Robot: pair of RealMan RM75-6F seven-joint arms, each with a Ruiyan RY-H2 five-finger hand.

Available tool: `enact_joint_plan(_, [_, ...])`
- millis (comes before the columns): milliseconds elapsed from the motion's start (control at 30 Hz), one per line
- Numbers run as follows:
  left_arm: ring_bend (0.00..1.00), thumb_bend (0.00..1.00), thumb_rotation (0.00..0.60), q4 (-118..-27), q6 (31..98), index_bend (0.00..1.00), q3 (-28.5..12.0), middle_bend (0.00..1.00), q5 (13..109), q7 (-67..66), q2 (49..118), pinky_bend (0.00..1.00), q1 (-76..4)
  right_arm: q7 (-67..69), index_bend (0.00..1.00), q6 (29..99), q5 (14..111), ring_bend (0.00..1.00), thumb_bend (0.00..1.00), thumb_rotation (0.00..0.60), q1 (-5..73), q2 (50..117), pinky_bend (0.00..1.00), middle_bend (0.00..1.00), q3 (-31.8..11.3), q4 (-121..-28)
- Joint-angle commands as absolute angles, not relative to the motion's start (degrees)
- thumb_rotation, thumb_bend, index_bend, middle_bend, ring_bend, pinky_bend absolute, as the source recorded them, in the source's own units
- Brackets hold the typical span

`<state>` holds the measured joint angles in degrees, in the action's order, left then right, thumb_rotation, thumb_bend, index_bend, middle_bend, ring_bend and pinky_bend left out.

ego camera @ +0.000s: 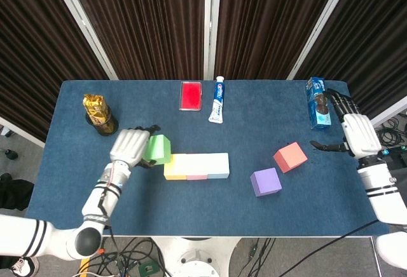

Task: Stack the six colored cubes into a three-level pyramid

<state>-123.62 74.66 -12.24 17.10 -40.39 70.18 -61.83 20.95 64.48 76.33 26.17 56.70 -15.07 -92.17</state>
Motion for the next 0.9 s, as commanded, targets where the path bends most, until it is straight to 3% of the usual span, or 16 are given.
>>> enact_joint_plan(33, [0.24, 0.28, 0.600, -123.98, 77.33, 0.18, -14.75, 0.59, 13.69, -41.99, 73.71, 0.32, -64.19, 21.87, 0.00, 65.05, 76.65, 0.00, 0.00, 0.600, 25.56, 56.34, 0.00, 0.02, -14.80, -91.96])
enact_joint_plan(300, [0.24, 0.28, 0.600, -121.64, 78.98, 0.18, -15.68, 0.59, 11.91, -44.78, 79.42, 0.31, -66.65, 23.67, 0.00, 65.80, 77.39, 0.00, 0.00, 0.600, 24.71, 55.95, 0.00, 0.02, -14.22, -91.15])
enact_joint_plan(900, [0.25, 0.28, 0.600, -119.52, 81.77, 0.17, -19.16, 0.59, 6.77, -48.59, 84.22, 0.30, -68.89, 25.29, 0.00, 66.01, 78.11, 0.00, 0.00, 0.600, 24.38, 56.58, 0.00, 0.02, -13.53, -89.07])
